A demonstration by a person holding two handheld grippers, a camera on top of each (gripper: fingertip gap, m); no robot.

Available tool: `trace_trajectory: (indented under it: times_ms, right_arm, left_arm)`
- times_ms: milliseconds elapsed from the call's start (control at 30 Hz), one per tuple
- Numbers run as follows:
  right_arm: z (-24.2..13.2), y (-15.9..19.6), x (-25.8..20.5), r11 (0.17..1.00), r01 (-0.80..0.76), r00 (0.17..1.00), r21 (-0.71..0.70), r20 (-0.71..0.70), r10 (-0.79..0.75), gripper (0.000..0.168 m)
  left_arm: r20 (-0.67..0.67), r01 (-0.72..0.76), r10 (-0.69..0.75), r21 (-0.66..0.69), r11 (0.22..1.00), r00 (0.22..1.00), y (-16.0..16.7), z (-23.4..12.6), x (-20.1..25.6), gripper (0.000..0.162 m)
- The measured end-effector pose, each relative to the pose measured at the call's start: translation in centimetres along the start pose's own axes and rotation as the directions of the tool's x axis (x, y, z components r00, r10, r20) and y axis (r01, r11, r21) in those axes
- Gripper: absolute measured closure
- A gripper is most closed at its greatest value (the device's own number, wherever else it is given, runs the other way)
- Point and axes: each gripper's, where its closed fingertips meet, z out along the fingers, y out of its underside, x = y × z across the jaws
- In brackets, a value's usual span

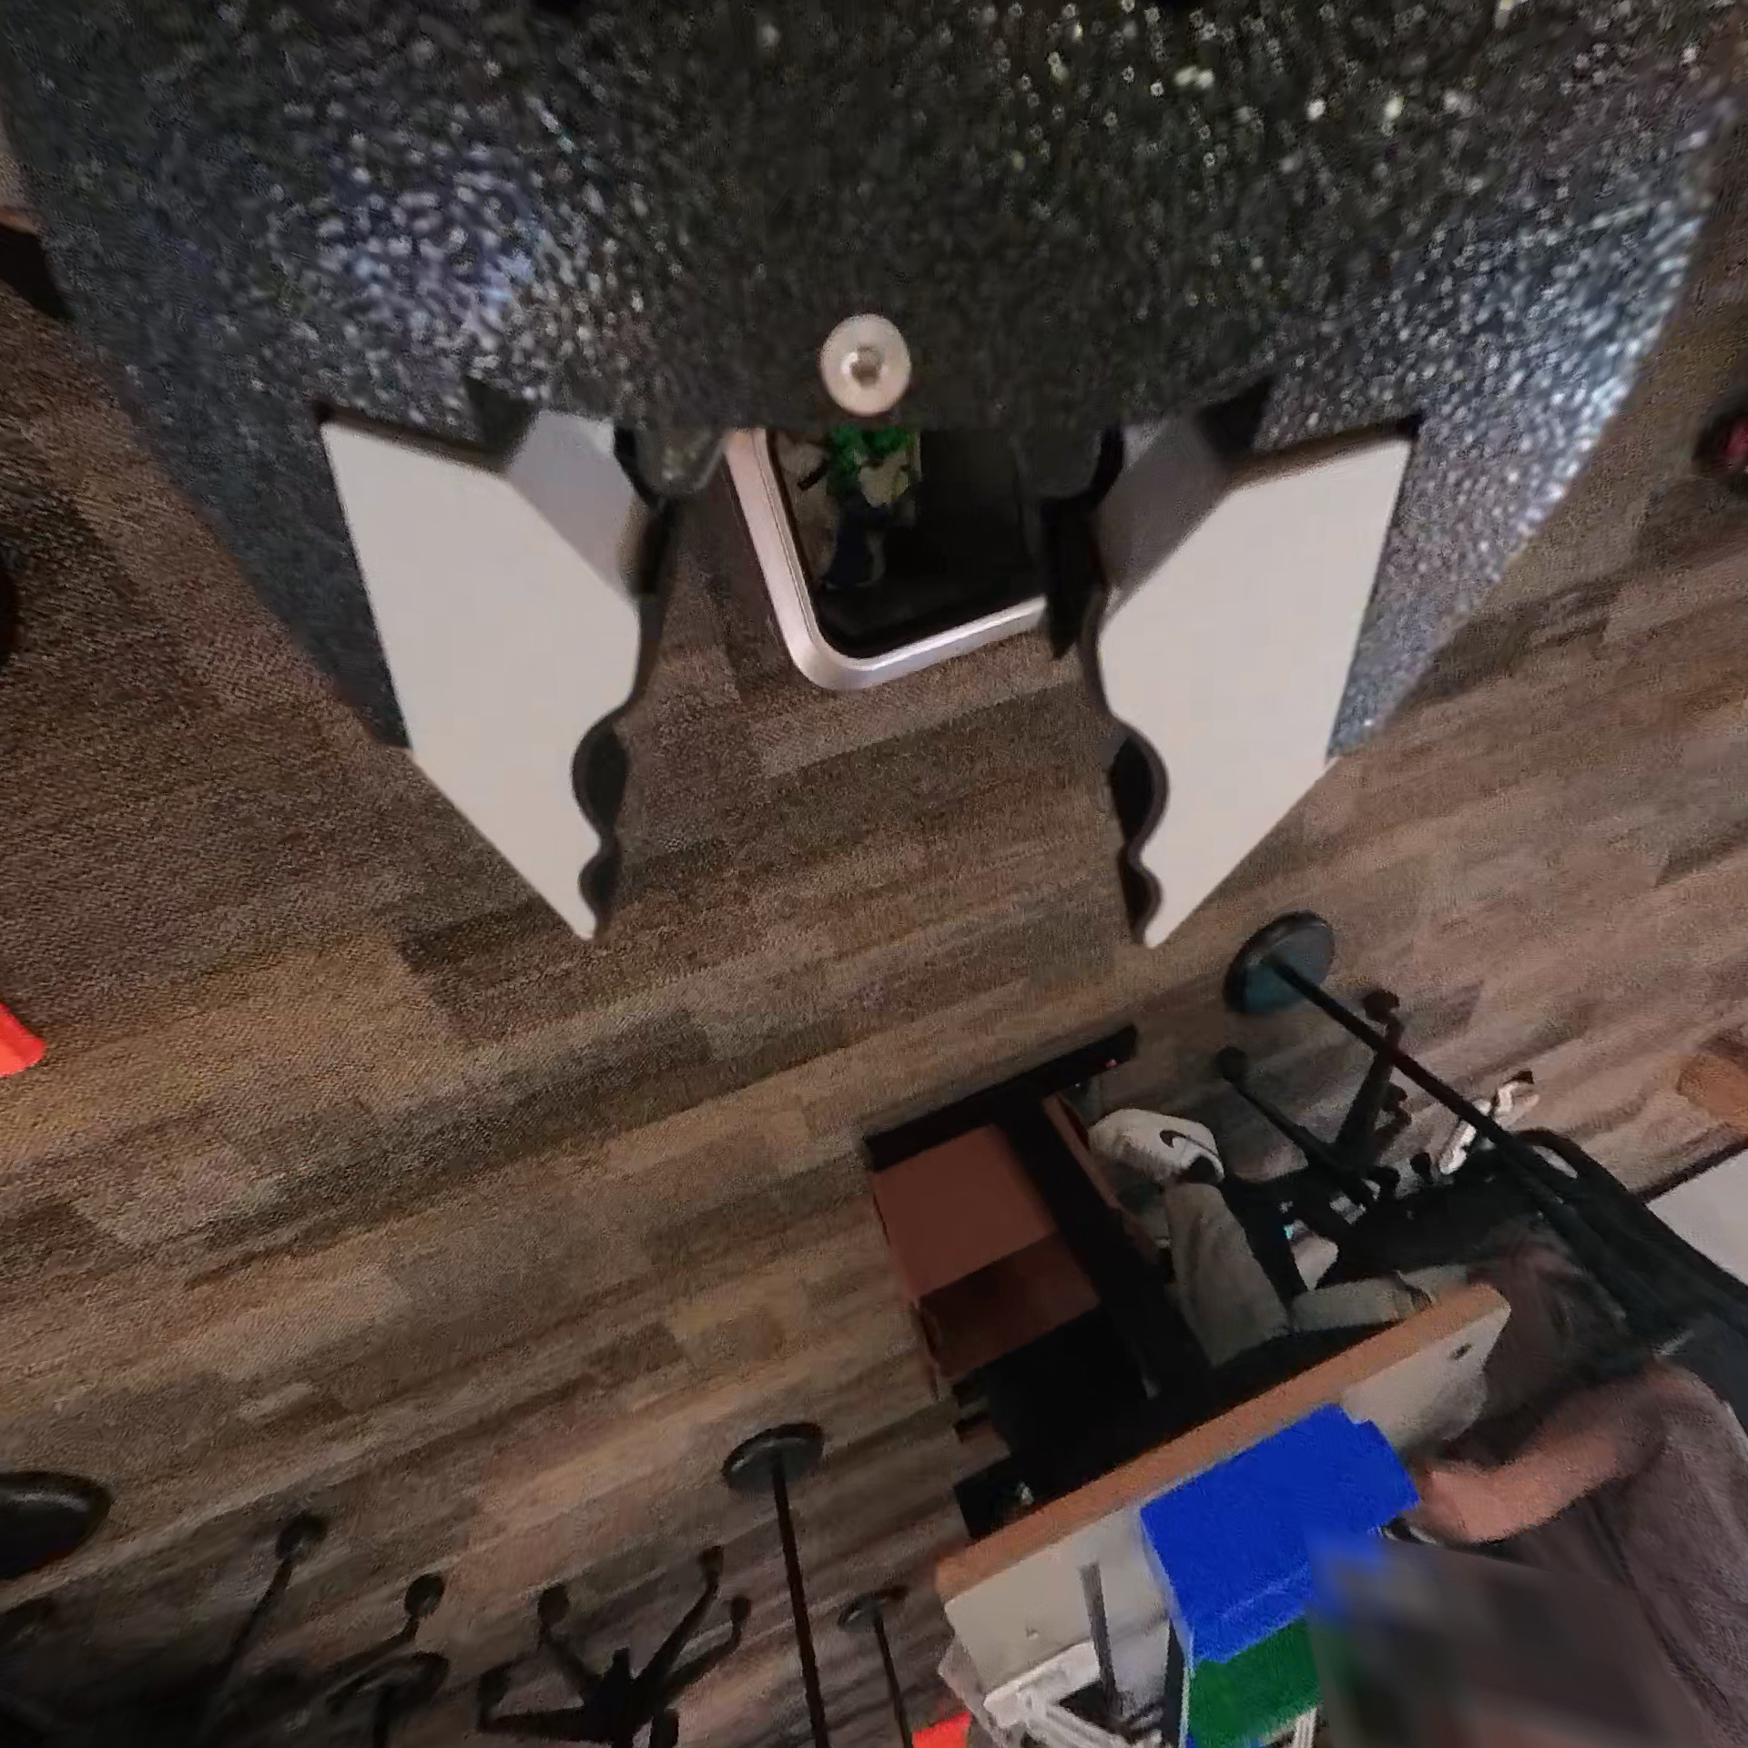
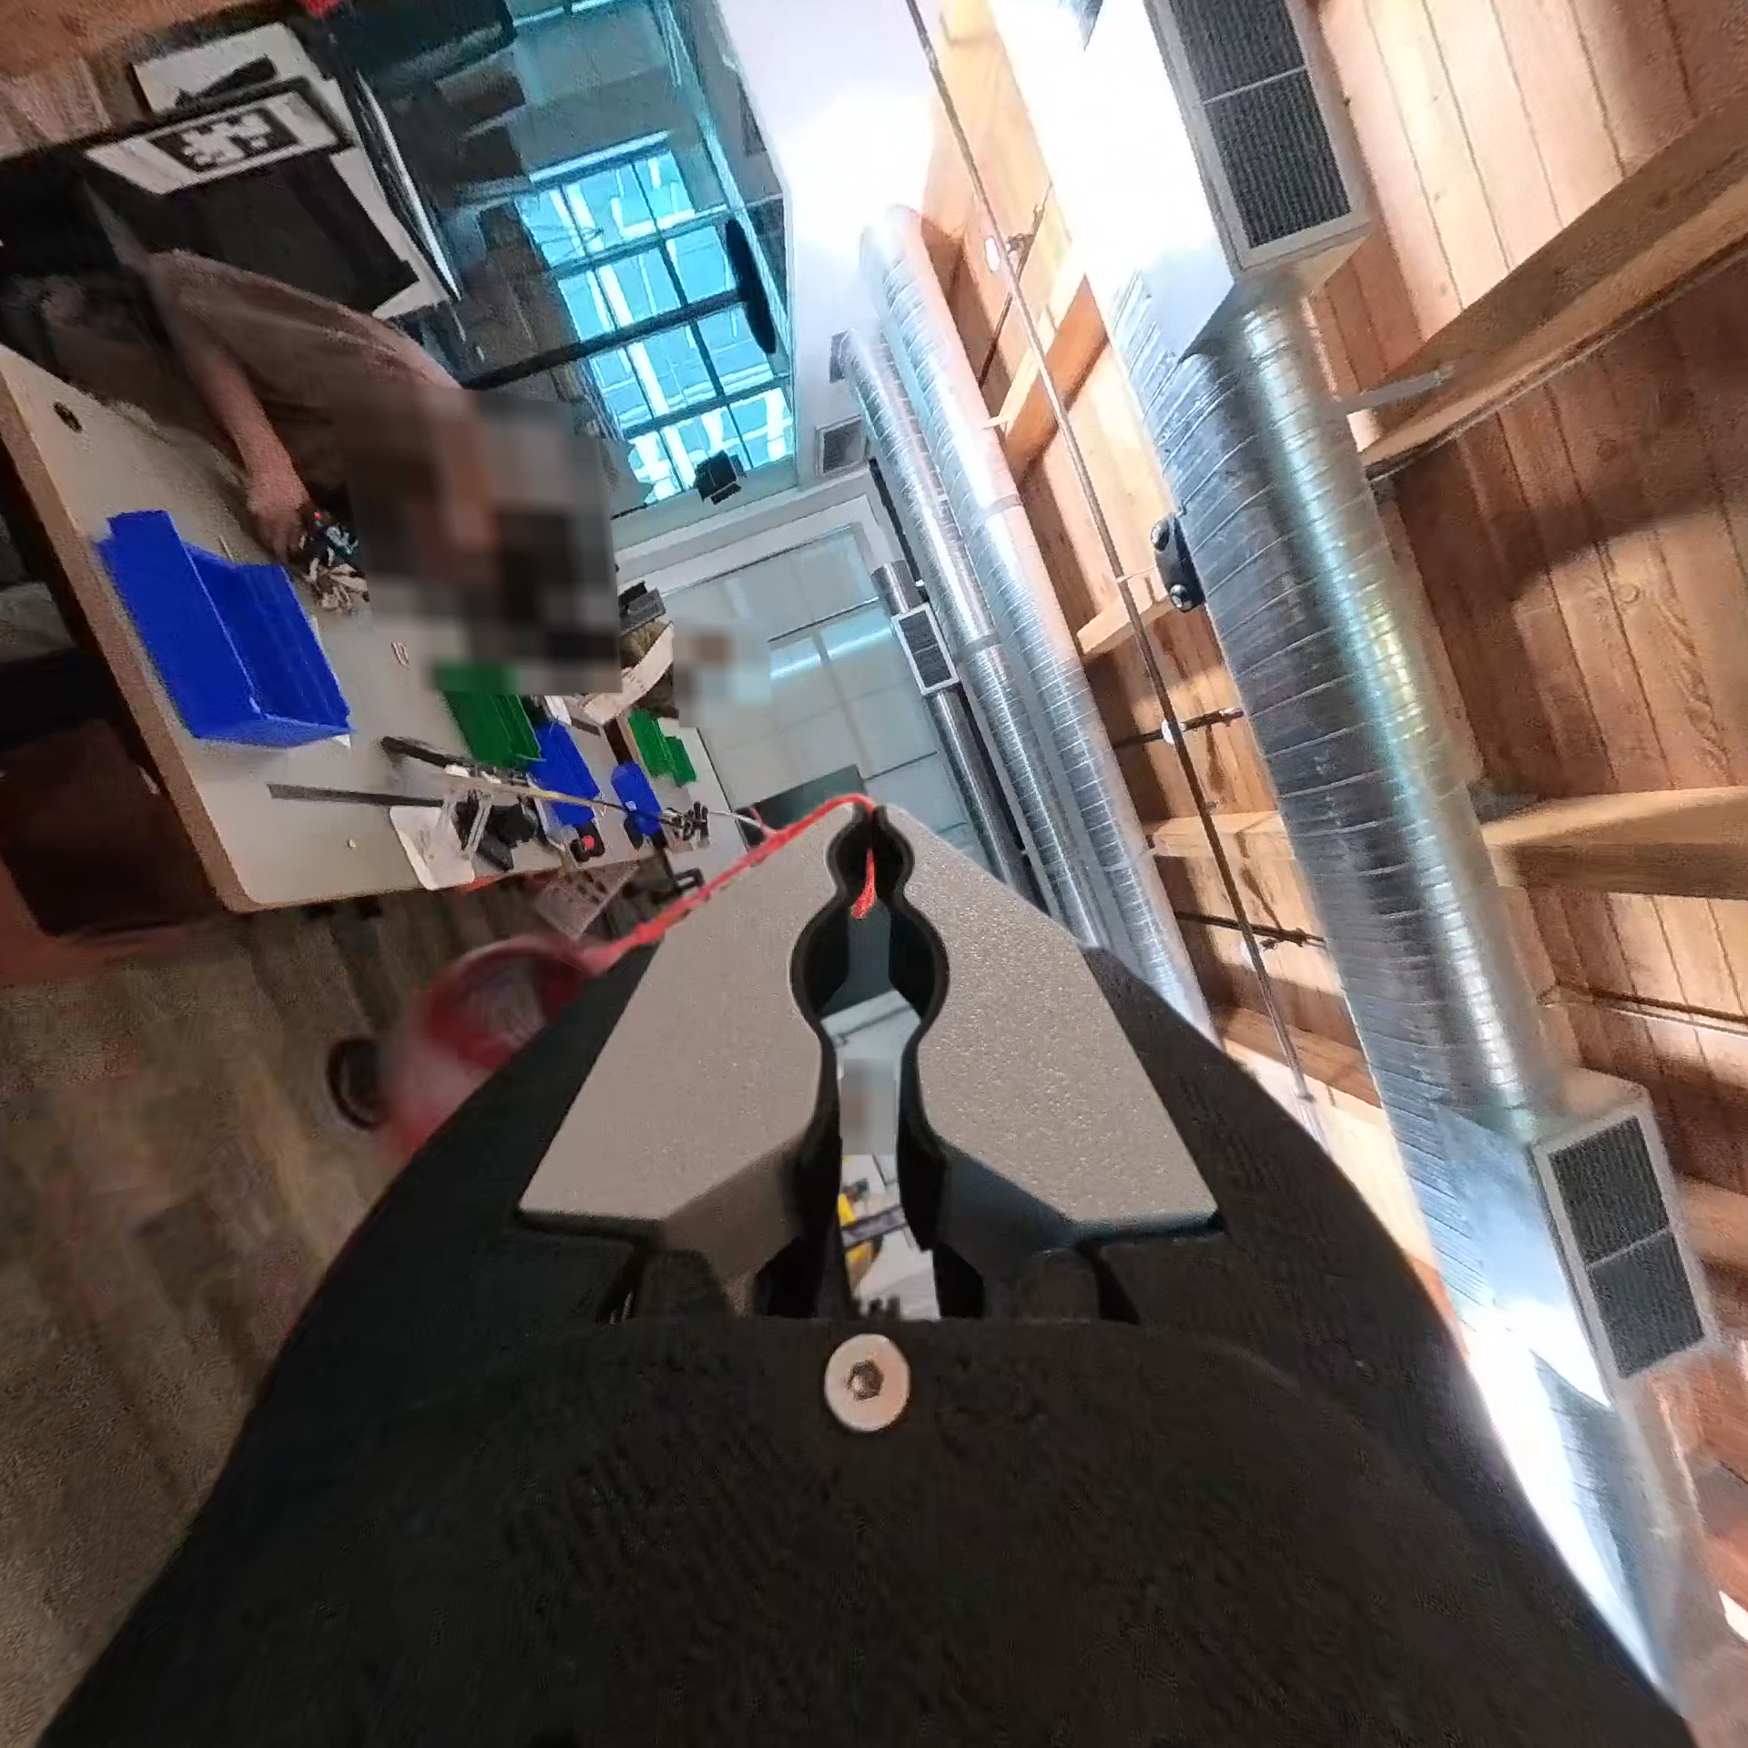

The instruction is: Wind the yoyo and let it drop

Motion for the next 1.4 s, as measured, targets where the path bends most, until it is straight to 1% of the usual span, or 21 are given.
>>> trace_trajectory:
  times_ms: [67,100,167,267,367,467,533,600,667,700,733,800,833,867,933,1000,1033,1067,1133,1267,1400]
  right_arm:
    - [-0.4,0.9,-0.1,0.999,0.043,0.999,-0.023,-0.024,-0.043,0.168]
    - [-0.5,1.8,-0.1,0.997,0.035,0.999,-0.063,-0.028,-0.037,0.168]
    - [-0.9,2.8,-1.0,0.997,0.005,1.0,-0.074,-0.001,-0.005,0.168]
    - [-1.9,4.4,-5.6,0.992,-0.063,0.992,-0.112,0.101,0.074,0.168]
    - [-3.2,4.8,-14.2,0.986,-0.11,0.952,-0.124,0.271,0.14,0.168]
    - [-4.3,3.9,-24.5,0.987,-0.12,0.887,-0.107,0.435,0.154,0.168]
    - [-4.9,3.9,-31.3,0.989,-0.104,0.828,-0.106,0.542,0.145,0.168]
    - [-5.7,4.8,-37.4,0.987,-0.073,0.74,-0.146,0.656,0.152,0.168]
    - [-5.7,6.0,-40.3,0.983,-0.047,0.701,-0.177,0.695,0.159,0.168]
    - [-5.2,6.4,-40.2,0.982,-0.049,0.704,-0.185,0.69,0.165,0.168]
    - [-4.5,6.6,-39.2,0.98,-0.06,0.72,-0.188,0.672,0.173,0.168]
    - [-2.2,6.5,-33.9,0.983,-0.073,0.798,-0.168,0.581,0.159,0.168]
    - [-0.8,6.2,-29.7,0.986,-0.071,0.851,-0.149,0.506,0.138,0.168]
    - [0.7,5.7,-24.4,0.99,-0.07,0.908,-0.126,0.404,0.116,0.168]
    - [2.5,4.5,-13.2,0.991,-0.088,0.974,-0.104,0.202,0.108,0.168]
    - [2.5,2.5,-2.1,0.993,-0.116,0.993,-0.036,-0.035,0.115,0.168]
    - [2.1,1.3,1.5,0.992,-0.127,0.989,-0.007,-0.081,0.126,0.168]
    - [1.8,0.1,4.0,0.991,-0.128,0.986,0.028,-0.101,0.131,0.168]
    - [1.6,-1.6,6.7,0.995,-0.075,0.99,0.059,-0.111,0.081,0.168]
    - [3.3,-2.7,7.4,0.999,0.011,0.998,0.039,-0.059,-0.009,0.168]
    - [5.3,-3.0,8.1,0.997,0.082,0.994,0.008,-0.077,-0.081,0.168]
  left_arm:
    - [-0.023,-0.019,0.021,0.085,0.996,1.0,-1.2,-0.4,0.4,0.057]
    - [-0.025,-0.028,0.031,0.119,0.992,0.999,-1.6,-0.6,0.5,0.056]
    - [0.001,-0.046,0.046,0.153,0.987,0.999,-2.0,-0.9,0.2,0.054]
    - [0.038,-0.099,0.094,0.155,0.983,0.995,-2.1,-0.9,0.4,0.054]
    - [0.063,-0.152,0.143,0.189,0.97,0.988,-2.7,-0.7,0.9,0.055]
    - [0.076,-0.137,0.124,0.195,0.971,0.989,-2.8,0.0,0.5,0.056]
    - [0.088,-0.136,0.122,0.181,0.974,0.989,-2.6,0.5,0.0,0.057]
    - [0.072,-0.139,0.127,0.197,0.97,0.989,-2.8,0.9,0.1,0.058]
    - [0.053,-0.148,0.141,0.195,0.969,0.989,-2.6,1.1,0.5,0.056]
    - [0.053,-0.156,0.148,0.198,0.968,0.988,-2.6,1.1,0.6,0.055]
    - [0.057,-0.16,0.151,0.198,0.967,0.987,-2.6,1.1,0.5,0.053]
    - [0.061,-0.152,0.142,0.192,0.97,0.988,-2.4,1.4,0.3,0.048]
    - [0.063,-0.143,0.133,0.19,0.971,0.989,-2.4,1.4,0.2,0.045]
    - [0.065,-0.135,0.125,0.19,0.972,0.99,-2.3,1.5,0.1,0.043]
    - [0.058,-0.126,0.117,0.19,0.974,0.991,-2.3,1.5,0.1,0.045]
    - [0.041,-0.135,0.13,0.195,0.971,0.991,-2.2,1.5,0.5,0.047]
    - [0.04,-0.141,0.135,0.191,0.971,0.99,-2.2,1.6,0.5,0.047]
    - [0.038,-0.143,0.138,0.188,0.972,0.99,-2.1,1.6,0.6,0.045]
    - [0.045,-0.134,0.128,0.184,0.974,0.991,-1.9,1.7,0.3,0.038]
    - [0.08,-0.079,0.065,0.185,0.98,0.995,-1.9,1.8,-0.8,0.018]
    - [0.107,-0.047,0.027,0.182,0.982,0.994,-1.6,1.8,-1.7,0.004]
